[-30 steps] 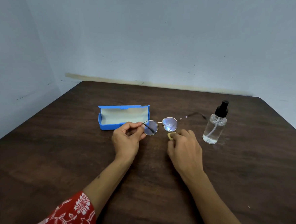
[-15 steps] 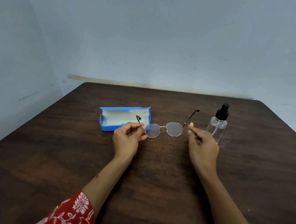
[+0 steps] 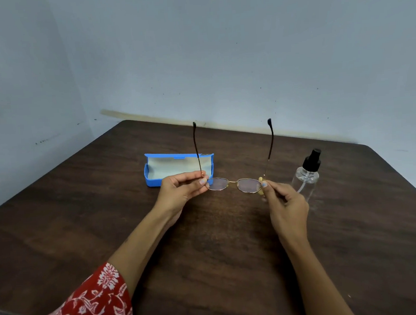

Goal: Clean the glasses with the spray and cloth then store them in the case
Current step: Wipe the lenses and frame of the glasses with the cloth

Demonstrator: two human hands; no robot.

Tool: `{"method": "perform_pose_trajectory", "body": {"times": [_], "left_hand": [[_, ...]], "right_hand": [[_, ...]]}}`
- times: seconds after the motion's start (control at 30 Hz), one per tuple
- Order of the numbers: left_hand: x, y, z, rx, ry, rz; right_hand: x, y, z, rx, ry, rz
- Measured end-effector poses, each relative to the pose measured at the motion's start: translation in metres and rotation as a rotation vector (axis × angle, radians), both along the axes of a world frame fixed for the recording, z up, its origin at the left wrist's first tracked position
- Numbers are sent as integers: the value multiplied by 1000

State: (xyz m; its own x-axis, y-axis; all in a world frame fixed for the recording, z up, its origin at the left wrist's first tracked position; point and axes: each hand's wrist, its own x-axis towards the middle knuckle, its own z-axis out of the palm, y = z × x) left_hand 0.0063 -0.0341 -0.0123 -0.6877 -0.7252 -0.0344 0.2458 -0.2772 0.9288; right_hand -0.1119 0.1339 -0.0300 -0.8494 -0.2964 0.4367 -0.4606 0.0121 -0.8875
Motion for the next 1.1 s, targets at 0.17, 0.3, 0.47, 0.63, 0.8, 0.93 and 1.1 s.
{"method": "perform_pose_trajectory", "body": {"times": [0.17, 0.3, 0.47, 0.63, 0.8, 0.93, 1.1], "left_hand": [[6, -6, 7, 139, -40, -52], [8, -6, 7, 83, -21, -83], [10, -4, 7, -43, -30, -140], [5, 0, 12, -111, -72, -173], [-7, 1, 25, -157, -75, -175], [-19, 0, 33, -163, -79, -169], [-28, 4, 27, -98, -64, -77]], "right_hand": [[4, -1, 3, -41, -60, 43], [7, 1, 8, -101, -157, 72], [9, 0, 12, -164, -281, 83], [7, 1, 14, -240, -361, 57], [3, -3, 13, -337, -446, 39], [3, -5, 11, -408, -545, 49], [6, -9, 6, -313, -571, 31]]}}
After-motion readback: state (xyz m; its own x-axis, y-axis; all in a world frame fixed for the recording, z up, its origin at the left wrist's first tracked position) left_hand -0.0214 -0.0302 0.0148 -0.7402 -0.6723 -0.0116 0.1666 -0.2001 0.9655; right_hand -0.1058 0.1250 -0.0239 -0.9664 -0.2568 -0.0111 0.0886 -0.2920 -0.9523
